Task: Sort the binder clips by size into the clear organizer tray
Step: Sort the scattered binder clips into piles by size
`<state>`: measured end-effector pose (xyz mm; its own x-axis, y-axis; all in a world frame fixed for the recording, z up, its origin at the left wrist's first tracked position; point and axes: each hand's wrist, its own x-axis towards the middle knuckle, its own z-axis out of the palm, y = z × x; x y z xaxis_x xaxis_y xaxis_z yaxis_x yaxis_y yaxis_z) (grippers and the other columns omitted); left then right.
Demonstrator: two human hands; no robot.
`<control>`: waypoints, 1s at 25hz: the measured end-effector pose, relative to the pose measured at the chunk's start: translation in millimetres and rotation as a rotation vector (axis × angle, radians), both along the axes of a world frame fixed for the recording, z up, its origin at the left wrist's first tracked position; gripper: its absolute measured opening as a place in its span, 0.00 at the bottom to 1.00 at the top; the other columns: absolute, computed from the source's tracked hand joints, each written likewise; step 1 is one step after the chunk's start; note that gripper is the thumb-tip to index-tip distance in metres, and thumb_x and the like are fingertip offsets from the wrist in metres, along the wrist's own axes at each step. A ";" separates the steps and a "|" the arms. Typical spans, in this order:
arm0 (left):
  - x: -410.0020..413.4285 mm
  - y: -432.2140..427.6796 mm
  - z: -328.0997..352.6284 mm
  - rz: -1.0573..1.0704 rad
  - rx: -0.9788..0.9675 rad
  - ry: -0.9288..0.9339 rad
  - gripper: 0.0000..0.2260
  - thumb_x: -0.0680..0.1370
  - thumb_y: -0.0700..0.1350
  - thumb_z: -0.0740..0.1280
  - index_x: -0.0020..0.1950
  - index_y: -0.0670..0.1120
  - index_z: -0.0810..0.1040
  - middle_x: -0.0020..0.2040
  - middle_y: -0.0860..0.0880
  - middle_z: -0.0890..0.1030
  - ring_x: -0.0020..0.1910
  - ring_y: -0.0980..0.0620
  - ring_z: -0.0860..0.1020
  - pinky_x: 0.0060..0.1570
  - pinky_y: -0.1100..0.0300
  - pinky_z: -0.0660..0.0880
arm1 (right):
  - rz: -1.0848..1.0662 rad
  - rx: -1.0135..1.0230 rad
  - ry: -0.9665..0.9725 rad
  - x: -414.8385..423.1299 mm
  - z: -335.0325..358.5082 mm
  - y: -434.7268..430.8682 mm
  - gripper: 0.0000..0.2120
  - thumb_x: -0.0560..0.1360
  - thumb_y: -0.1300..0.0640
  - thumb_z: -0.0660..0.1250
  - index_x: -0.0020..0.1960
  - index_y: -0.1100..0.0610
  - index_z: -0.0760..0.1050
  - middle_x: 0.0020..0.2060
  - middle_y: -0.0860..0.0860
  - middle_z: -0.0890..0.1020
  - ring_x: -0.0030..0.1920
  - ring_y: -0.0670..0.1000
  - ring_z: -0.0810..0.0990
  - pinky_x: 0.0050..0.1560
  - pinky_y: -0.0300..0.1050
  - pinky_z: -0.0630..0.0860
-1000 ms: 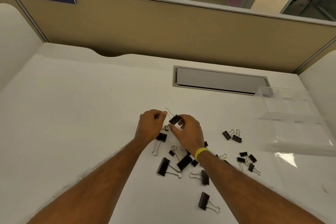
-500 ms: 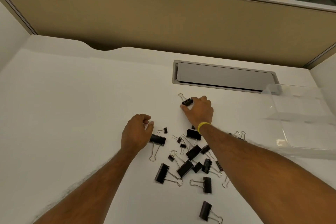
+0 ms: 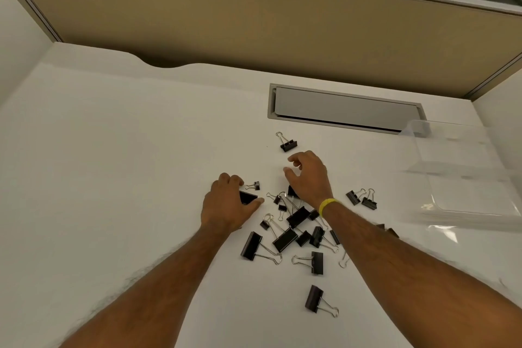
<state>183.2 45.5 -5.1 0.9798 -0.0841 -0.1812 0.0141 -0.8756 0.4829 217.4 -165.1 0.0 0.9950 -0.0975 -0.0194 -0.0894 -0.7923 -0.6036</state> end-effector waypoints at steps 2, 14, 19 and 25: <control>-4.5 -4.0 -0.8 -0.007 0.038 0.021 0.27 0.72 0.64 0.67 0.63 0.47 0.72 0.59 0.49 0.71 0.58 0.49 0.72 0.52 0.53 0.75 | 0.045 -0.016 -0.005 -7.8 3.5 -3.1 0.09 0.75 0.56 0.68 0.55 0.53 0.78 0.47 0.47 0.75 0.49 0.48 0.74 0.56 0.52 0.75; -10.3 6.5 16.3 0.079 -0.113 -0.017 0.20 0.74 0.54 0.68 0.62 0.46 0.73 0.59 0.48 0.71 0.59 0.48 0.72 0.49 0.55 0.75 | -0.197 -0.103 0.329 -33.7 12.3 -1.9 0.34 0.68 0.33 0.69 0.57 0.61 0.69 0.49 0.56 0.77 0.48 0.57 0.78 0.43 0.47 0.74; -11.2 16.9 16.9 0.092 -0.232 -0.047 0.18 0.76 0.53 0.66 0.63 0.47 0.75 0.56 0.51 0.77 0.56 0.50 0.74 0.51 0.57 0.74 | -0.199 -0.129 0.369 -35.1 10.3 6.1 0.26 0.71 0.43 0.69 0.59 0.60 0.68 0.54 0.57 0.75 0.51 0.58 0.77 0.46 0.47 0.73; 1.8 20.7 24.8 0.378 -0.475 0.008 0.13 0.77 0.54 0.65 0.43 0.44 0.78 0.39 0.50 0.81 0.40 0.51 0.79 0.41 0.57 0.74 | -0.206 -0.044 0.278 -33.2 29.0 6.0 0.22 0.71 0.47 0.70 0.55 0.59 0.68 0.51 0.55 0.74 0.47 0.55 0.75 0.43 0.46 0.71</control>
